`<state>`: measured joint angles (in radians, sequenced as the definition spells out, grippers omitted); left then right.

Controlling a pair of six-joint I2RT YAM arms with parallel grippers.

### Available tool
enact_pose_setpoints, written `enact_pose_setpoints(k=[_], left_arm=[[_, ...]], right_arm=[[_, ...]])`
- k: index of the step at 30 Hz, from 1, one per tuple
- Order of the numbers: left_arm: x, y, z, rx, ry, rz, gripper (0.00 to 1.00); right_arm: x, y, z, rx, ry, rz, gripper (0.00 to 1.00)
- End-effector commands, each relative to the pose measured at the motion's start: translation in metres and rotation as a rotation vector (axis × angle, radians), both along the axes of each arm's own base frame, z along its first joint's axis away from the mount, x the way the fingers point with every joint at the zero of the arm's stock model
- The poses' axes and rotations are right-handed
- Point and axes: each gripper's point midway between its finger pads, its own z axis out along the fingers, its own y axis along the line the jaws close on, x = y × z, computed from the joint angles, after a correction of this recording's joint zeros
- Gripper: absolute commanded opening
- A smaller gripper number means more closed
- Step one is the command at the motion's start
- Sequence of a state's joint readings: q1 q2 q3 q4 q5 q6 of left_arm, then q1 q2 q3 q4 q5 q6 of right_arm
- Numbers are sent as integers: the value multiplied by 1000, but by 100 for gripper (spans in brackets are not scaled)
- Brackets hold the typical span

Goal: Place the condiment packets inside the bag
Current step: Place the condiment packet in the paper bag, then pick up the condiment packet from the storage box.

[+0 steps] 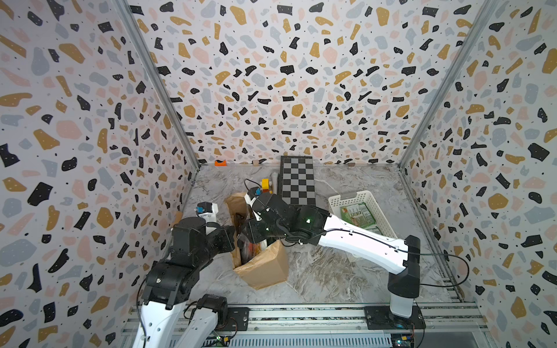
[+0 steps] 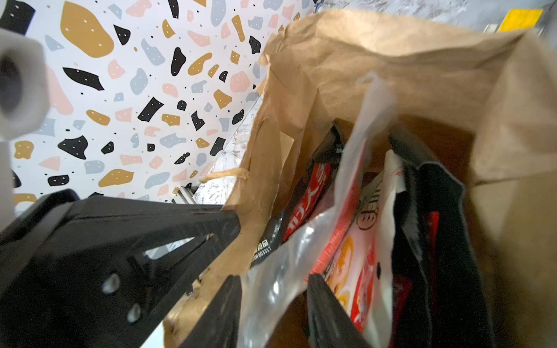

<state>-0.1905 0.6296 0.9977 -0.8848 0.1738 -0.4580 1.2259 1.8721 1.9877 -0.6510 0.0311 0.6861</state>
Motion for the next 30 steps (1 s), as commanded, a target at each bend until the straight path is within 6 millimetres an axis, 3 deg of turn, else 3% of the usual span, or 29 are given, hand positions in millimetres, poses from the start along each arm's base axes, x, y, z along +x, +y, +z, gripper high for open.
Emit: enact_pose_setpoints(k=[1, 4, 7, 10, 13, 17, 21, 23, 26, 30], left_arm=[[1, -1, 5, 11, -22, -13, 0], [2, 4, 5, 36, -24, 3, 0], [3, 10, 7, 68, -32, 21, 0], [3, 16, 11, 101, -46, 39, 3], [2, 20, 15, 127, -55, 48, 10], [1, 23, 16, 145, -57, 55, 27], [-1, 26, 13, 167, -46, 63, 46], [-3, 29, 12, 182, -39, 73, 55], [-4, 33, 12, 204, -37, 82, 62], [-7, 37, 12, 229, -27, 88, 70]], right_arm=[[2, -23, 35, 2, -84, 19, 48], [14, -50, 47, -26, -155, -21, 57], [30, -94, 60, -50, -231, -99, 62], [55, -158, 61, -91, -265, -234, 68], [83, -235, 37, -142, -220, -407, 72], [106, -336, -42, -271, -70, -601, 77], [111, -408, -126, -323, 178, -757, 84], [114, -426, -156, -303, 256, -814, 85], [119, -437, -191, -317, 316, -828, 85], [122, -427, -223, -357, 418, -751, 83]])
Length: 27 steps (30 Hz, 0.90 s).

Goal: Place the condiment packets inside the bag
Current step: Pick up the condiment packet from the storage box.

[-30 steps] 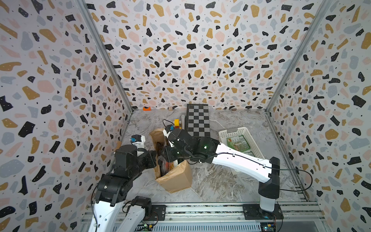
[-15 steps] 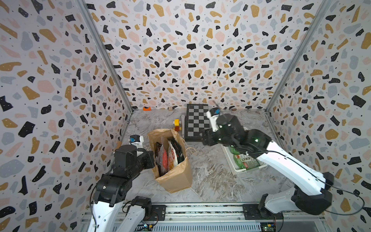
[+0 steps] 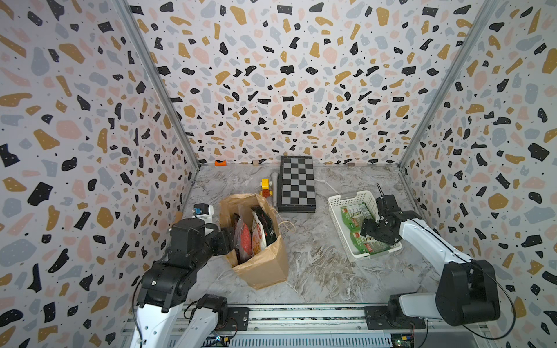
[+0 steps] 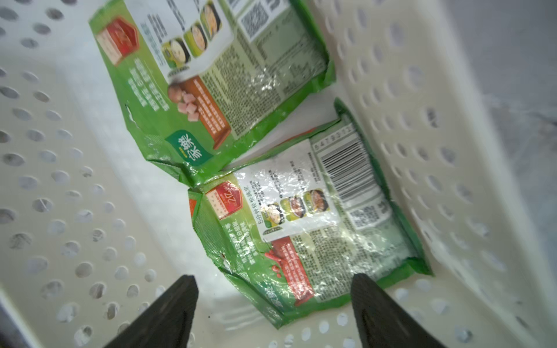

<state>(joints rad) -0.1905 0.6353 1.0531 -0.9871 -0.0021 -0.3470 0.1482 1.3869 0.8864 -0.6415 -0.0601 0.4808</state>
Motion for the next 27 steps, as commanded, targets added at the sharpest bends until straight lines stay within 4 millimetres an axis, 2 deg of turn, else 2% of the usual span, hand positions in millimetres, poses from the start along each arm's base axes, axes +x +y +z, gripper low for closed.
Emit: enact_pose_setpoints(k=[1, 7, 13, 15, 19, 23, 27], left_arm=[[-1, 6, 12, 34, -31, 9, 70], [-6, -1, 11, 12, -16, -24, 77], [-8, -9, 1, -10, 29, -63, 78], [-9, -7, -3, -3, 38, -54, 78], [-11, -7, -7, -9, 47, -54, 78], [-11, -7, -4, -13, 37, -48, 78], [-10, -10, -3, -35, 34, -55, 78]], right_arm=[[18, 21, 1, 84, -21, 70, 82], [2, 34, -29, 19, 94, 143, 84], [-1, 23, -55, -59, 170, 141, 80], [-1, 20, -62, -82, 187, 141, 71], [2, 14, -66, -118, 178, 141, 42], [9, 9, -44, -147, 114, 149, 0], [13, 10, 1, -137, 10, 159, 0]])
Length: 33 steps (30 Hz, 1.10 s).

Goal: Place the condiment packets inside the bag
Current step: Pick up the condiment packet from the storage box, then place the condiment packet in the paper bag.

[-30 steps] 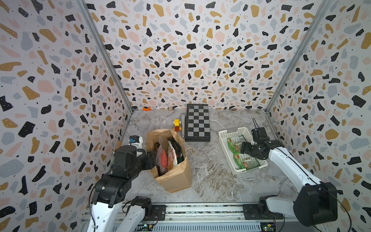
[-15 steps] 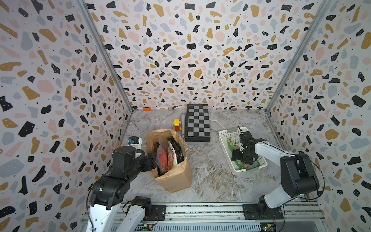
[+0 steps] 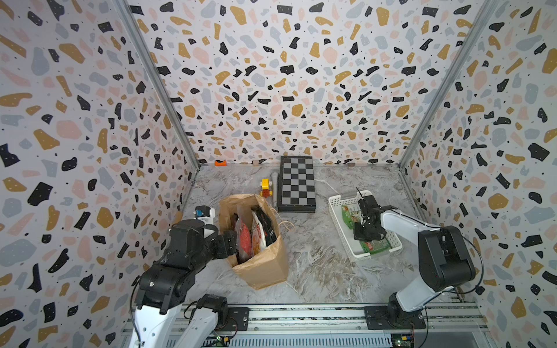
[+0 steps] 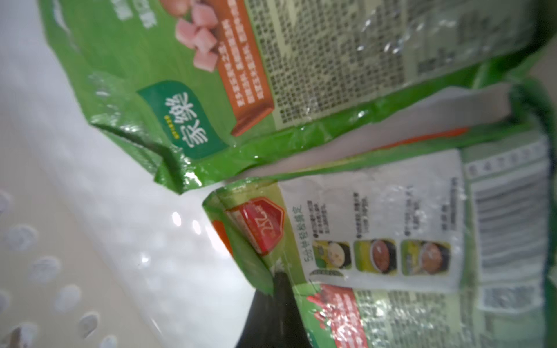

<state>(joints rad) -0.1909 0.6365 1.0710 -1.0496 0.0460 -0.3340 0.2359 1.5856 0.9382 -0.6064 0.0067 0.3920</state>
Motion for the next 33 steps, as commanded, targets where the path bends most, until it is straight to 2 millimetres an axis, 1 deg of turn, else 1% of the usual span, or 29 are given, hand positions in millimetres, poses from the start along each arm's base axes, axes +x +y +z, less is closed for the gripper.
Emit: enact_pose_setpoints(k=[1, 2, 3, 6, 11, 15, 18, 23, 25, 27, 30, 33], left_arm=[[1, -5, 2, -31, -14, -11, 78], [1, -6, 2, -36, -14, -13, 78], [1, -6, 2, -38, -14, -13, 78], [2, -7, 2, -43, -13, -15, 78], [3, -10, 3, -63, -16, -20, 78], [5, -9, 4, -62, -22, -15, 78], [6, -8, 5, -60, -28, -8, 78], [6, -8, 6, -70, -36, 1, 78], [5, -6, 5, -67, -40, 9, 78], [4, -4, 5, -61, -45, 20, 77], [2, 2, 6, -43, -57, 43, 76], [0, 8, 7, -23, -68, 63, 75]], right_arm=[[3, -4, 54, -3, -111, 16, 0], [1, -1, 70, 25, -140, 27, 0], [0, 7, 92, 72, -183, 53, 0], [-9, 26, 144, 184, -293, 134, 0], [-31, 60, 232, 401, -469, 268, 0], [-60, 107, 308, 715, -558, 409, 0], [-83, 144, 359, 873, -611, 536, 0], [-125, 214, 415, 1079, -579, 766, 0], [-140, 240, 428, 1157, -550, 838, 0], [-147, 264, 434, 1195, -529, 881, 0], [-158, 297, 438, 1262, -483, 923, 0], [-162, 328, 433, 1319, -417, 955, 0]])
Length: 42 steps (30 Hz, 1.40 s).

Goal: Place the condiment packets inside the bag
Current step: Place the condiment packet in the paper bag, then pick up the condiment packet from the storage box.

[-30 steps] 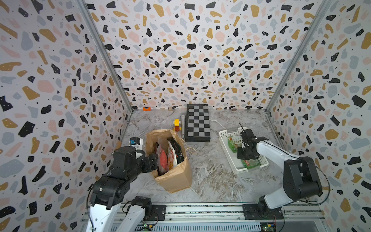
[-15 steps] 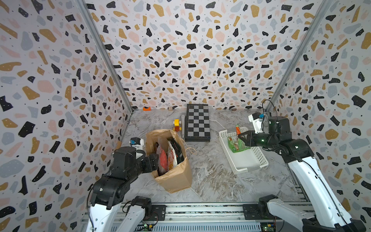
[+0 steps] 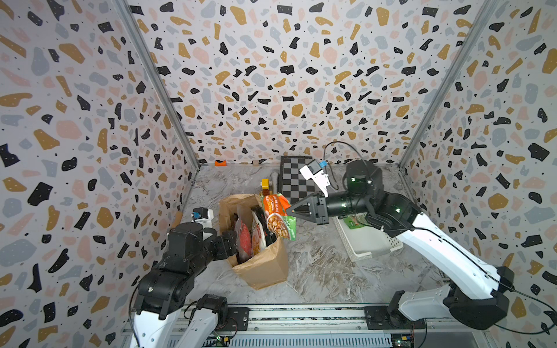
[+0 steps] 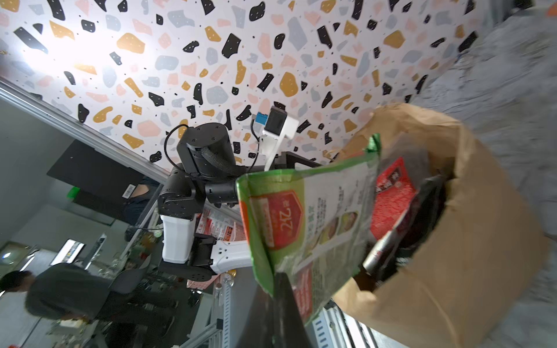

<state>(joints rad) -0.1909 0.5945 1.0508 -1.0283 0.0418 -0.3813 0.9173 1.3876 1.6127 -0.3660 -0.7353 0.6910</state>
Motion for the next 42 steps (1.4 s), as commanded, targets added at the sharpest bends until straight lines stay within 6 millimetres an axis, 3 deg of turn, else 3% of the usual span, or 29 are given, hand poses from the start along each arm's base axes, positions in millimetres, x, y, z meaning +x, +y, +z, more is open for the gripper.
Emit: enact_pose_setpoints(k=[1, 8, 13, 19, 21, 28, 31, 33, 35, 38, 42], left_arm=[[2, 7, 4, 21, -33, 33, 75], [0, 9, 4, 28, -41, 35, 75], [-1, 10, 1, 38, -40, 37, 75], [-1, 9, 1, 29, -39, 34, 75], [-1, 9, 1, 29, -38, 33, 75], [-1, 8, 0, 34, -34, 25, 75], [0, 6, -1, 28, -29, 16, 74], [0, 5, -1, 28, -28, 12, 74], [0, 5, 1, 32, -31, 9, 74], [0, 4, 2, 38, -32, -5, 74], [1, 3, 4, 40, -30, -13, 74]], right_arm=[[-8, 27, 27, 114, 15, 75, 0], [9, 67, -28, 29, 137, 100, 0], [18, 74, -55, -33, 170, 67, 0], [37, 80, -111, -201, 234, -27, 0], [40, 81, -122, -237, 240, -34, 8], [50, 62, -99, -226, 134, -75, 32], [61, 36, -83, -236, 25, -147, 39], [76, 5, -82, -290, -62, -254, 47], [96, -35, -94, -383, -127, -388, 59], [135, -110, -133, -551, -152, -620, 71], [176, -220, -206, -900, -134, -891, 75]])
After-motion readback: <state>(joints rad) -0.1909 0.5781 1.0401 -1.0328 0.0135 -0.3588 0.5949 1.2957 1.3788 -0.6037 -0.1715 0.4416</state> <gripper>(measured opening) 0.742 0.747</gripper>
